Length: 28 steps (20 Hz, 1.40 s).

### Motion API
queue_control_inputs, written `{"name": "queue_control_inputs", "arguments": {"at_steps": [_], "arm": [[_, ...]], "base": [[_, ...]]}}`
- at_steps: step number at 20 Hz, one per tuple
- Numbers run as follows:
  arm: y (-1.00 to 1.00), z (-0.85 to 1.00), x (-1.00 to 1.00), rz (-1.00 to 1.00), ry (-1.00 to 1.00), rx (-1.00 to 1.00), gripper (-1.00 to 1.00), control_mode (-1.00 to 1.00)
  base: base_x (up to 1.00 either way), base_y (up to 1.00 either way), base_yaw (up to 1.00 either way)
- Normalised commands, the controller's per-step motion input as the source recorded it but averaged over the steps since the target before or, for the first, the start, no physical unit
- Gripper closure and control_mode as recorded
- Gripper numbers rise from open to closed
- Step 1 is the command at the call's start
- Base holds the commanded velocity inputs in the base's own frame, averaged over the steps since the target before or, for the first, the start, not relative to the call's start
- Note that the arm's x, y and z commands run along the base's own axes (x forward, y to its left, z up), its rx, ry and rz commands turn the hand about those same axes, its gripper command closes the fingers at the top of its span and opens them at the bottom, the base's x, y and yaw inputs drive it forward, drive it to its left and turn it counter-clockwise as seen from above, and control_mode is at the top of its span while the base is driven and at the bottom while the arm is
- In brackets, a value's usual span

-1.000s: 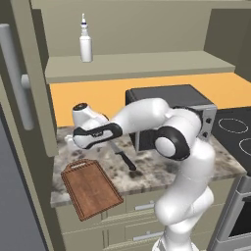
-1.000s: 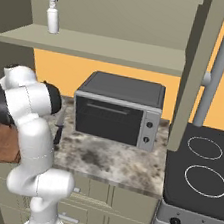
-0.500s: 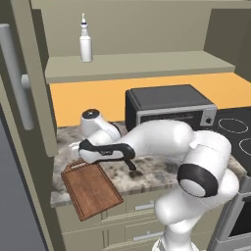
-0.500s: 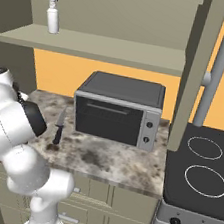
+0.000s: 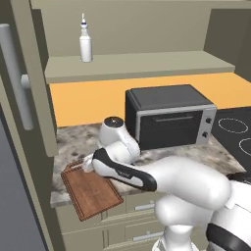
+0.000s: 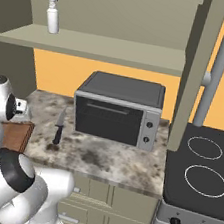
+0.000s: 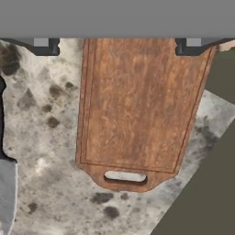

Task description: Move the cutting board and knife to the sink. Then move spray from the cabinet to the counter.

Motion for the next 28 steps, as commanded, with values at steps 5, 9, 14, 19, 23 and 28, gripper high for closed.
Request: {"name": "queue_control_inputs", "arguments": {"at_steps": [5,9,14,19,23,28], "arm": [[-0.1,0.07,-0.65,0.36,-0.05,-0.02,-1.0,-1.0],[-0.04,0.03,-0.67,0.39,-0.12,-0.07,-1.0,-1.0],[0.05,0.03,-0.56,0.28,-0.09,-0.16,-1.0,-1.0],[0.06,0.06,-0.49,0.13,-0.02,-0.21,-1.0,-1.0],[0.04,0.12,-0.49,0.12,-0.02,-0.18,-1.0,-1.0],[0.08,0.14,-0.48,0.11,-0.02,-0.11,-1.0,-1.0]], "base": [[0.0,0.0,0.0],[0.0,0.0,0.0],[0.0,0.0,0.0],[0.0,0.0,0.0],[0.0,0.0,0.0],[0.0,0.0,0.0]]}}
